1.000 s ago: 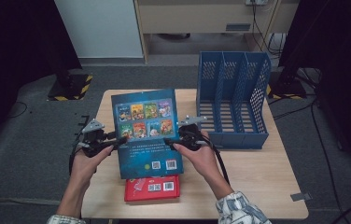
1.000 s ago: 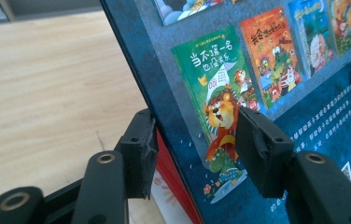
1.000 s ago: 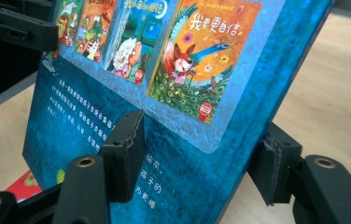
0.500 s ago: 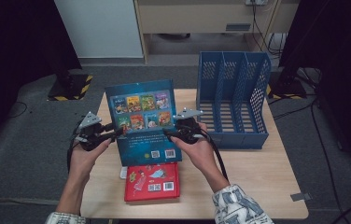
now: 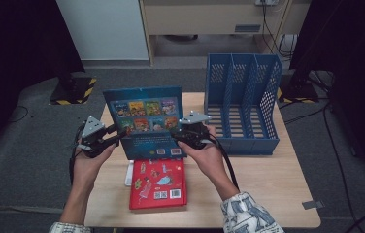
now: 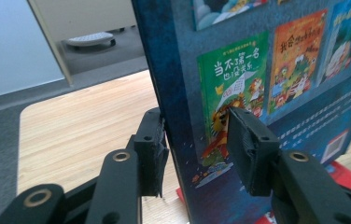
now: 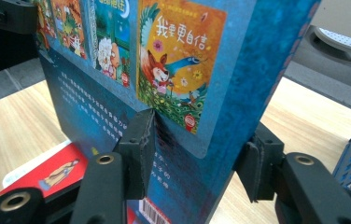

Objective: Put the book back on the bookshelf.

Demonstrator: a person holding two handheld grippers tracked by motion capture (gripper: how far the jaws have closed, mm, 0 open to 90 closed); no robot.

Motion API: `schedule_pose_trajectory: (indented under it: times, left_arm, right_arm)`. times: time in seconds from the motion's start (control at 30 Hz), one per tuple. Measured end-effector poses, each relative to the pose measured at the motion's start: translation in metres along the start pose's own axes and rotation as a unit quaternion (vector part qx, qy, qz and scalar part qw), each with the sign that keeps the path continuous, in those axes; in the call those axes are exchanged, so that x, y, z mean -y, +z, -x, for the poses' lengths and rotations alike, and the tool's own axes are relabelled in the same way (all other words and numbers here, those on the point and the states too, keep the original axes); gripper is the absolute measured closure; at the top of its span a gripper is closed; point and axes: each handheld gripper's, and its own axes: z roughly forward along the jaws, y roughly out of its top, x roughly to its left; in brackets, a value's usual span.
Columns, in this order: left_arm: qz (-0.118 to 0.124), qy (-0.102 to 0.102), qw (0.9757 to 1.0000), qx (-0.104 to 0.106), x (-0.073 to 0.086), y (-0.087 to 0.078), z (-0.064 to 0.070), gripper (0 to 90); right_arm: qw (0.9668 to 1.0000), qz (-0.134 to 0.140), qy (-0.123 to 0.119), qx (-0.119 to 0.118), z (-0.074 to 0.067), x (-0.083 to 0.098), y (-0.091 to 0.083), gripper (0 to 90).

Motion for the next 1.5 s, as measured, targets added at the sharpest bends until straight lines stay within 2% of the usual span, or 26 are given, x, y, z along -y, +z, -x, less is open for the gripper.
schedule_pose_trajectory:
  times: [0.1, 0.2, 0.23, 0.3, 0.37, 0.5, 0.8, 1.03, 1.33, 1.5]
  left_arm:
    - [0.009, -0.012, 0.9999, 0.004, 0.002, -0.002, 0.002, 55.3]
    - [0.013, -0.014, 0.9998, 0.005, 0.004, -0.004, 0.003, 54.0]
    - [0.017, -0.015, 0.9997, 0.007, 0.006, -0.007, 0.005, 53.0]
    - [0.018, -0.019, 0.9996, 0.006, 0.006, -0.009, 0.006, 51.9]
    - [0.019, -0.019, 0.9996, 0.005, 0.007, -0.009, 0.007, 51.2]
    - [0.022, -0.023, 0.9993, 0.018, 0.007, -0.009, 0.007, 43.1]
    - [0.029, -0.022, 0.9991, 0.024, 0.008, -0.008, 0.008, 39.9]
    - [0.032, -0.023, 0.9989, 0.024, 0.009, -0.009, 0.010, 37.4]
    - [0.033, -0.025, 0.9989, 0.022, 0.009, -0.009, 0.010, 37.1]
    - [0.034, -0.028, 0.9988, 0.021, 0.010, -0.008, 0.011, 36.8]
  right_arm:
    - [0.9999, 0.001, 0.000, -0.010, -0.002, 0.003, -0.007, 55.4]
    - [0.9998, 0.004, -0.004, -0.017, -0.004, 0.005, -0.011, 57.3]
    - [0.9996, 0.004, -0.005, -0.027, -0.005, 0.007, -0.016, 58.5]
    - [0.9993, 0.006, -0.009, -0.035, -0.007, 0.008, -0.019, 59.1]
    - [0.9992, 0.008, -0.011, -0.036, -0.009, 0.008, -0.021, 59.1]
    - [0.9983, 0.012, -0.013, -0.055, -0.017, 0.011, -0.027, 58.7]
    - [0.9968, 0.025, -0.020, -0.073, -0.025, 0.011, -0.035, 57.6]
    - [0.9948, 0.048, -0.034, -0.084, -0.037, 0.005, -0.041, 50.8]
    - [0.9932, 0.059, -0.033, -0.094, -0.040, 0.001, -0.044, 46.9]
    - [0.9920, 0.067, -0.031, -0.102, -0.041, -0.001, -0.046, 47.7]
